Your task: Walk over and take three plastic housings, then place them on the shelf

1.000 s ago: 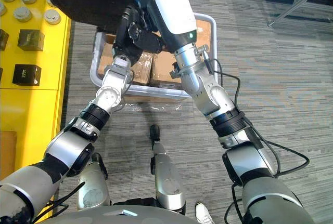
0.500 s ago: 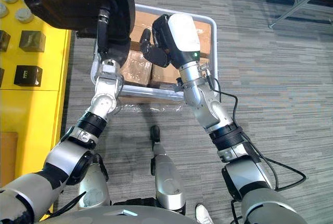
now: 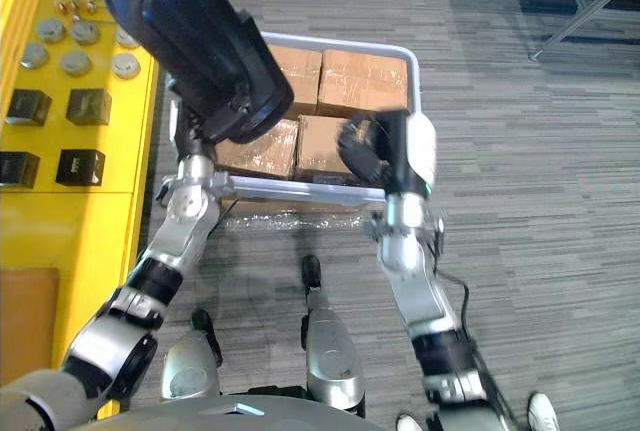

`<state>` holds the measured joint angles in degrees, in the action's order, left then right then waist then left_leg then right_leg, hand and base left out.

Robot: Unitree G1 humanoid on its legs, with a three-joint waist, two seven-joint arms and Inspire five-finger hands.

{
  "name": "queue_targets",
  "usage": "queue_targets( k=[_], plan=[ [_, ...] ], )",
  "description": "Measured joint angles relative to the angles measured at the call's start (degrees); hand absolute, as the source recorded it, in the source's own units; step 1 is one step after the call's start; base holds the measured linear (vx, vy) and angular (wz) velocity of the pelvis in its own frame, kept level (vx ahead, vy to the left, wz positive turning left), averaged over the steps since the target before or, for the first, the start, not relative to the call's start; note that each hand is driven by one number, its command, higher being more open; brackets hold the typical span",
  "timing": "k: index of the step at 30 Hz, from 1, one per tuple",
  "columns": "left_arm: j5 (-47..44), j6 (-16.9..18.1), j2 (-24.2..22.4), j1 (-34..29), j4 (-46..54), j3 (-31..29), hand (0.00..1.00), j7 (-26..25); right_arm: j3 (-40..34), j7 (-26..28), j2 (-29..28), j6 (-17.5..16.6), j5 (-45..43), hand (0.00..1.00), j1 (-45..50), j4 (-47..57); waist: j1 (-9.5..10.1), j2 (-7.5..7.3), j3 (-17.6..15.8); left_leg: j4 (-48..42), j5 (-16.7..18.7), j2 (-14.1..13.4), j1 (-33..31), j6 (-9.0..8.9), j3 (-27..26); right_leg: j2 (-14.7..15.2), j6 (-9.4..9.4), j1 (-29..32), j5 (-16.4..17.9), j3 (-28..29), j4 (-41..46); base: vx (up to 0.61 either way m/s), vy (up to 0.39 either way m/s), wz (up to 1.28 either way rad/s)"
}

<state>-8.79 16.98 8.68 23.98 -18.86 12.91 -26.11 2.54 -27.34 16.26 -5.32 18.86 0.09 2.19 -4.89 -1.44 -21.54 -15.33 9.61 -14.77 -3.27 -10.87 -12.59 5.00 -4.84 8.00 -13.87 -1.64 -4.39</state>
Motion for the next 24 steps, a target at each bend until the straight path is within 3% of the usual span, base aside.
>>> queue_targets(
  k=[3,5,10,17,24],
  plan=[
    [5.2,0.2,0.5,-11.5,9.4,-1.2,0.00,-1.3,-2.2,-3.2,-2.7,-2.7,-2.1,1.00,9.8,0.0,0.00,1.67,5.1,2.9,-0.8,0.2,2.0,-0.15,-0.9,0.0,-0.23,-0.3,0.9,-0.1,0.0,0.06,0.001,-0.04],
    [6.8,0.5,0.7,-16.8,12.2,-3.2,0.00,-1.1,-2.5,-4.2,-4.7,-8.1,-3.6,1.00,13.0,0.4,0.04,2.39,7.8,4.3,-1.2,0.3,3.9,-0.22,-1.3,0.0,-0.27,-1.4,1.2,-0.2,0.0,0.02,0.004,-0.01],
    [6.0,1.9,0.8,-25.2,16.8,-7.9,0.00,3.0,-4.2,-1.7,-5.6,-14.6,-4.8,1.00,15.2,2.8,0.92,2.24,11.2,6.0,-2.2,0.4,5.5,-0.30,-0.9,0.0,-0.54,-2.7,2.0,-1.3,-0.1,-0.02,-0.004,0.06],
    [2.5,1.9,0.1,-34.4,26.6,-10.6,0.00,7.3,-4.6,9.2,-7.5,-15.2,-15.2,1.00,17.9,2.8,2.23,2.81,13.4,8.7,-4.0,1.1,5.7,0.38,2.2,0.9,-0.04,-4.1,2.8,-5.1,-0.4,-0.02,-0.003,0.25],
    [2.5,1.9,0.0,-39.2,35.2,-17.5,0.00,9.7,2.9,15.7,-7.3,-14.7,-20.4,1.00,13.1,-2.8,6.31,3.72,14.8,9.6,-5.4,1.6,4.5,0.58,7.1,1.8,-0.10,-5.6,3.5,-10.1,-0.5,0.00,0.008,0.36]
  ],
)
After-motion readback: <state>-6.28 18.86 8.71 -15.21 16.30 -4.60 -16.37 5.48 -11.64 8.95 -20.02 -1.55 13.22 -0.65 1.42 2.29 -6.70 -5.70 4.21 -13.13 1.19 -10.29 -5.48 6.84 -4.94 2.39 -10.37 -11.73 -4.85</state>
